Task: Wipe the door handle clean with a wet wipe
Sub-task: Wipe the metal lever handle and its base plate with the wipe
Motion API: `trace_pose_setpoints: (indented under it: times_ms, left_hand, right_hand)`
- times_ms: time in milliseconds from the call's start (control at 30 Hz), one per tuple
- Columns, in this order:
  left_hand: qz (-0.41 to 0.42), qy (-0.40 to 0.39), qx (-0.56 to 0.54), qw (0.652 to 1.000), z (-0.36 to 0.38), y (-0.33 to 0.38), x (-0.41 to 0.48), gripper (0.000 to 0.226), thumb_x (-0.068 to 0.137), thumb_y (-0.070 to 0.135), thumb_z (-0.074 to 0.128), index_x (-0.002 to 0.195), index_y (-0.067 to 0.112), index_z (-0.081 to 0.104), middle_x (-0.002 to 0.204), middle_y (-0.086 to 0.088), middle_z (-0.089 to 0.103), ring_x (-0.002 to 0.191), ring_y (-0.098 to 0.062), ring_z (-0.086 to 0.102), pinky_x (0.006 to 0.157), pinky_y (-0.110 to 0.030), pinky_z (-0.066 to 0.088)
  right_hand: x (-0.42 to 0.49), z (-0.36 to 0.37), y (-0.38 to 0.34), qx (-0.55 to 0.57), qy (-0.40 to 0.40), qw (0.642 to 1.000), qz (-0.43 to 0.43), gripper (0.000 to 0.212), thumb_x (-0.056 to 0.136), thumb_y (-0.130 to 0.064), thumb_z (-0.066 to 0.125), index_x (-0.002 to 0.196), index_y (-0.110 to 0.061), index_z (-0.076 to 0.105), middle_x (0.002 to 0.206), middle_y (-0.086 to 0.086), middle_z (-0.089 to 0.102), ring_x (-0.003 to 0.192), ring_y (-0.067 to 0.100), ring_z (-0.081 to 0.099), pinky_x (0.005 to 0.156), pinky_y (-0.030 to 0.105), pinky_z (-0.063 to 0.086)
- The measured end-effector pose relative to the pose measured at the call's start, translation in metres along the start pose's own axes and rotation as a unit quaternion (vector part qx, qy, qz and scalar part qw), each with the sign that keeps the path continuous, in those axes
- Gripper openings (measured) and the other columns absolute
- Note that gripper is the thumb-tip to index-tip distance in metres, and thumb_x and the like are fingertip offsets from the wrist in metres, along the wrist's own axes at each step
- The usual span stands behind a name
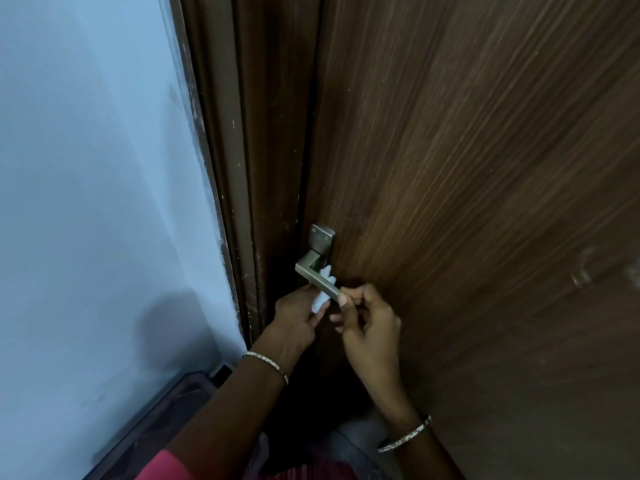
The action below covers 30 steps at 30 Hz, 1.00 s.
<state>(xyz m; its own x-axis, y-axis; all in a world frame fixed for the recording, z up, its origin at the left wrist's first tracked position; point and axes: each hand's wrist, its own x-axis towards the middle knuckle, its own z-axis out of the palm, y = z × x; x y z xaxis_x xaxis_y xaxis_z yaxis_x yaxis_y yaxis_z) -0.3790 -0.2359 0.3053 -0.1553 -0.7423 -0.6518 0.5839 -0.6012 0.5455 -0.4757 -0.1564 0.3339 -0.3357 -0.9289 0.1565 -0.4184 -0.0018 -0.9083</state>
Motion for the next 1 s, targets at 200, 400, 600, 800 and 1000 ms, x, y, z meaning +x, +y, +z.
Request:
trace_pose_setpoints:
  times_ms: [200,400,600,800,1000]
  left_hand:
    - [-0.069,0.007,-0.028,0.997,0.016,0.001,-0.008,0.025,0.097,0.003,0.050,0.076,0.008,0.063,0.047,-0.003,0.067,0.037,-0.010,0.063,0.035,-0.017,0.047]
    - [-0.118,-0.024,-0.072,0.990,0.013,0.003,-0.007,0.024,0.095,0.004,0.047,0.077,0.008,0.063,0.053,-0.003,0.070,0.041,-0.014,0.066,0.049,-0.023,0.044]
    - [-0.141,-0.041,-0.079,0.986,0.009,0.000,-0.007,0.011,0.092,0.015,0.062,0.085,0.008,0.066,0.066,-0.002,0.072,0.066,-0.011,0.062,0.059,-0.022,0.051]
    - [-0.108,-0.069,-0.055,0.990,-0.002,0.007,-0.013,0.015,0.095,0.010,0.055,0.086,0.011,0.067,0.071,0.000,0.067,0.071,-0.009,0.058,0.049,-0.019,0.053]
    - [-0.089,-0.146,-0.039,0.985,-0.015,0.019,-0.022,0.032,0.093,0.003,0.047,0.085,0.015,0.076,0.084,-0.003,0.074,0.082,-0.014,0.067,0.073,-0.031,0.052]
  right_hand:
    - [0.005,-0.001,0.006,0.047,0.007,0.999,0.023,0.008,0.094,-0.023,0.069,0.094,-0.028,0.075,0.086,-0.012,0.079,0.076,0.010,0.077,0.071,0.046,0.064]
    - [0.003,-0.001,0.007,0.060,0.007,0.998,0.012,0.010,0.094,-0.025,0.068,0.094,-0.032,0.074,0.085,-0.013,0.079,0.074,0.008,0.076,0.068,0.043,0.065]
    - [0.007,-0.001,0.007,0.106,0.019,0.992,0.062,0.009,0.092,-0.027,0.071,0.089,-0.024,0.078,0.086,-0.005,0.080,0.084,0.011,0.076,0.082,0.049,0.062]
    - [0.008,-0.002,0.007,0.294,-0.020,0.940,0.171,0.018,0.096,-0.014,0.064,0.101,-0.017,0.081,0.106,0.004,0.080,0.108,0.017,0.073,0.089,0.026,0.057]
    - [0.018,-0.003,-0.010,0.352,-0.124,0.908,0.192,0.029,0.083,-0.044,0.070,0.106,-0.029,0.081,0.117,-0.004,0.078,0.114,0.005,0.070,0.096,0.026,0.048]
